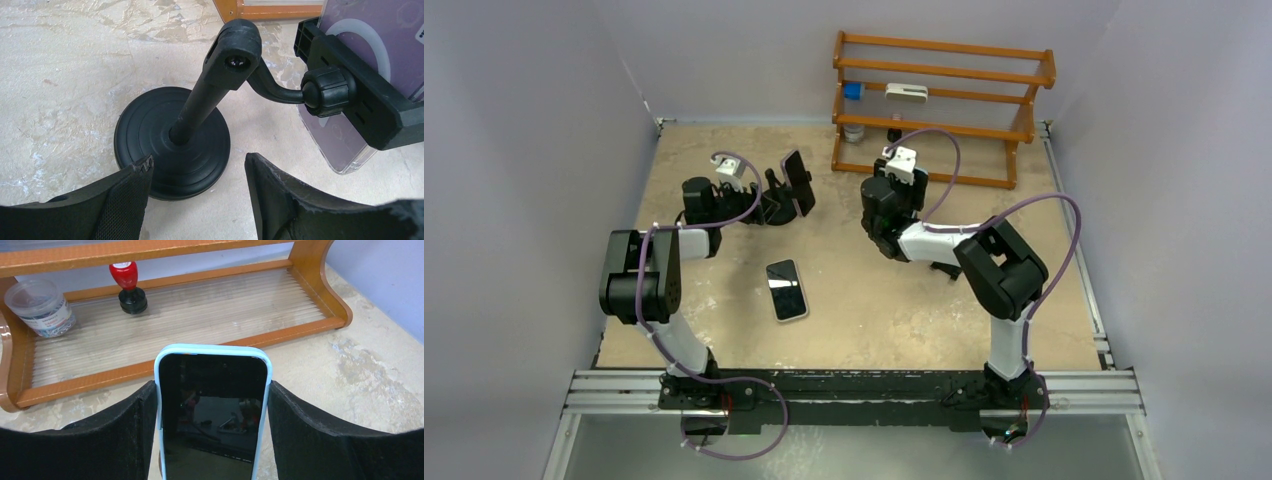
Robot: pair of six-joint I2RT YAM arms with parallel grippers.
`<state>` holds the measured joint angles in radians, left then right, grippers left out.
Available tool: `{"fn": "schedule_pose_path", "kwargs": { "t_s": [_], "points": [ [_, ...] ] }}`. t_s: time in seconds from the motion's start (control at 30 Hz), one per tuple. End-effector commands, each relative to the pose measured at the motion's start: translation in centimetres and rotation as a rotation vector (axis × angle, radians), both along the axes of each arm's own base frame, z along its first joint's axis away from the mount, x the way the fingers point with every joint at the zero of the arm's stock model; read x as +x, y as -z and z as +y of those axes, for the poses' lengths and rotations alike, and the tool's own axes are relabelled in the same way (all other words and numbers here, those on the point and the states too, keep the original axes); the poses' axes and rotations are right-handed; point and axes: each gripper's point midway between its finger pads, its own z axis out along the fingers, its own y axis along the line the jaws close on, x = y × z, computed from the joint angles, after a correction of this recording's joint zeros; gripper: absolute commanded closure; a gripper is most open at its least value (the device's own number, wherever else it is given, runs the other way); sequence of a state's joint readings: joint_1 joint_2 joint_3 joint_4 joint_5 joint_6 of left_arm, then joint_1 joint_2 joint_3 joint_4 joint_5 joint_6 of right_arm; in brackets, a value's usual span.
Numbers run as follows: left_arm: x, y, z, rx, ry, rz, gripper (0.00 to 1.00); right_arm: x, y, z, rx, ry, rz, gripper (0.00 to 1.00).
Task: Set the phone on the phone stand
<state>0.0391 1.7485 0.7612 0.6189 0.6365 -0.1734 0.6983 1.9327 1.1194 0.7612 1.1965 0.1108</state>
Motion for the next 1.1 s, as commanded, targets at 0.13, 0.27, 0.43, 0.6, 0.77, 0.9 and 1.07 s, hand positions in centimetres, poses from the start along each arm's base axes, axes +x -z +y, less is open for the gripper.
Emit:
{"fn": "schedule_pose_path", "kwargs": {
  "t_s": [0.13, 0.27, 0.43, 0.6, 0.77, 0.9, 1.07],
  "points": [
    [1.0, -1.9, -0.2, -0.015, 0.024, -0.058, 0.34, 0.3, -2.7, -0.5, 0.091, 0.064, -0.121, 0.67],
    [1.0, -1.9, -0.2, -0.016, 0.024, -0.057, 0.34, 0.4, -2.3, -0.4, 0.089, 0.065, -0.127, 0.66],
    [1.0, -1.9, -0.2, -0.016, 0.024, -0.057, 0.34, 0.3, -2.0, -0.6, 0.082, 0.069, -0.147, 0.66],
    [1.0, -1.9, -0.2, -0.017, 0.025, -0.055, 0.34, 0.1, -2.0, -1.1, 0.029, 0.074, -0.157, 0.66],
    [1.1, -1.9, -0.3, -0.018, 0.027, -0.054, 0.34, -0.5, -1.9, -1.7, 0.027, 0.106, -0.189, 0.66],
    [1.1, -1.9, -0.3, -0.019, 0.028, -0.053, 0.34, -0.6, -1.4, -1.7, 0.037, 0.107, -0.188, 0.66],
    [1.2, -1.8, -0.3, -0.02, 0.029, -0.051, 0.34, -0.4, -0.9, -1.3, 0.041, 0.093, -0.183, 0.66]
  ]
}}
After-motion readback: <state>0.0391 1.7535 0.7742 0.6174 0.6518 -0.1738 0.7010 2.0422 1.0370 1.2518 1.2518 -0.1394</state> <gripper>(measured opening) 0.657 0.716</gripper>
